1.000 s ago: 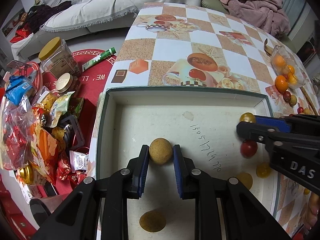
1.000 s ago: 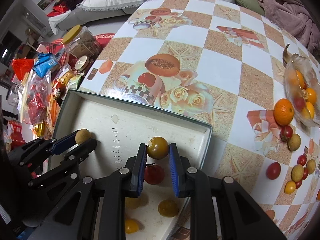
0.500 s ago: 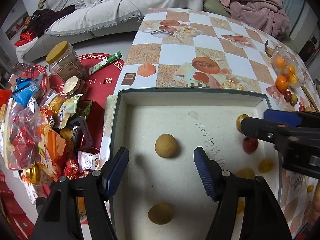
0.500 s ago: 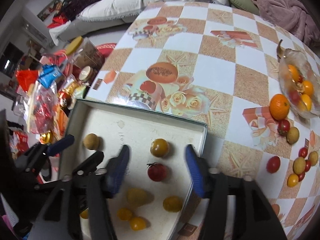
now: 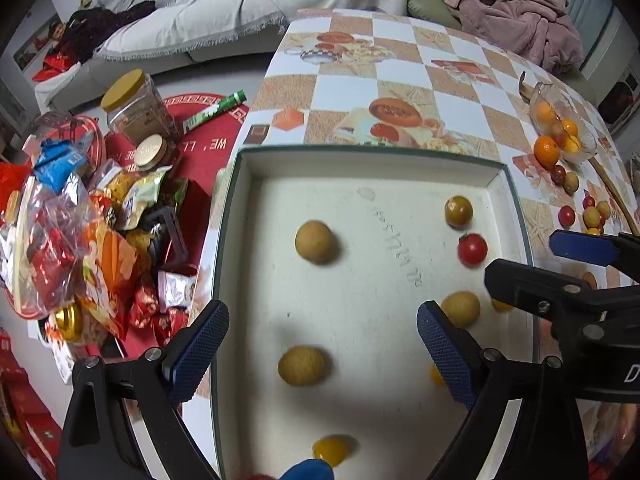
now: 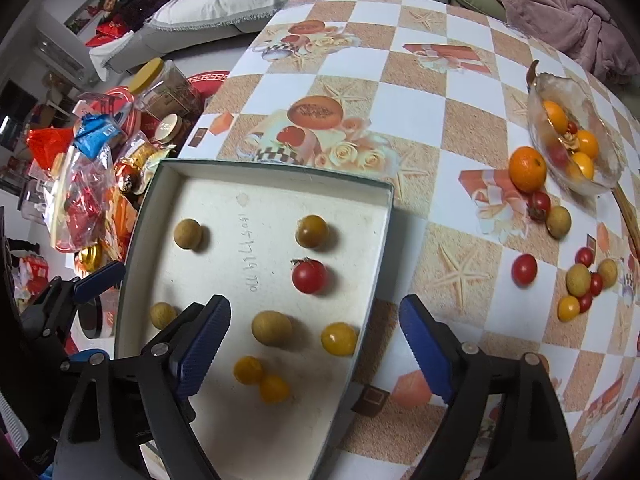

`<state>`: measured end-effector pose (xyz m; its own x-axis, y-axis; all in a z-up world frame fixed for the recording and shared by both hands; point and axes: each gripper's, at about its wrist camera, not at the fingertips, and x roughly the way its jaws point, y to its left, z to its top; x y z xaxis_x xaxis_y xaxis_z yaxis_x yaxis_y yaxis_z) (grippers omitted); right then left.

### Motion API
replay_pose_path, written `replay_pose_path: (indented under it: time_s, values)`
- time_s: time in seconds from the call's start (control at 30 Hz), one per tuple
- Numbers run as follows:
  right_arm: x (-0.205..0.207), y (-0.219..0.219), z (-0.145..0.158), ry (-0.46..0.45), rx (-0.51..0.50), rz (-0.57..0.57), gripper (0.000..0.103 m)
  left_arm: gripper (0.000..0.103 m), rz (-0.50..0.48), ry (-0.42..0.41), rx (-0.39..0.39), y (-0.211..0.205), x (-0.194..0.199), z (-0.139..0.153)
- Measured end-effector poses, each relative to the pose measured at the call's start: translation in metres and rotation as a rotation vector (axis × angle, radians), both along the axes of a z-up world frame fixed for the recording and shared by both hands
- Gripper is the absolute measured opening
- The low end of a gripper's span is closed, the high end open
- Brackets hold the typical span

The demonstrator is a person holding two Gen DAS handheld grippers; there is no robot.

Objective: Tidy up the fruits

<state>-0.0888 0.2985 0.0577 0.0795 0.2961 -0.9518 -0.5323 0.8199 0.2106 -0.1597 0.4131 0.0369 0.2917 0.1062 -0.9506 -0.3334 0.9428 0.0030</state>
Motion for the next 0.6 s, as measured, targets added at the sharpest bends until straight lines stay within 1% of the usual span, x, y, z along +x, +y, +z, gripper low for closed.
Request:
replay_pose_path:
  time_s: [0.03,0.1,0.2,0.43,0.53,0.6]
  values:
    - [0.0,-0.001,0.0,0.001,-0.003,-0.003,0.092,0.096,0.004,0.008,0.005,-0.001,-0.001,-0.001]
    - [0.0,-0.004,0.001,0.003,-0.002,-0.006,0.103,0.096,0.007,0.021,0.019,-0.003,-0.003,-0.002]
    - [-0.001,-0.006,0.004,0.002,-0.003,-0.006,0.103,0.096,0.008,0.036,0.015,-0.004,-0.006,-0.004]
    - [-0.005,-0.009,0.009,-0.022,-0.022,0.003,0.103,0.096,0.014,0.026,0.036,-0.008,-0.01,0.001]
    - [-0.007,-0.01,0.011,-0.019,-0.02,0.0,0.103,0.096,0.029,0.069,0.088,-0.009,-0.01,0.0]
    - [-0.008,-0.011,0.012,-0.018,-0.019,-0.001,0.103,0.096,0.028,0.088,0.1,-0.01,-0.012,-0.001]
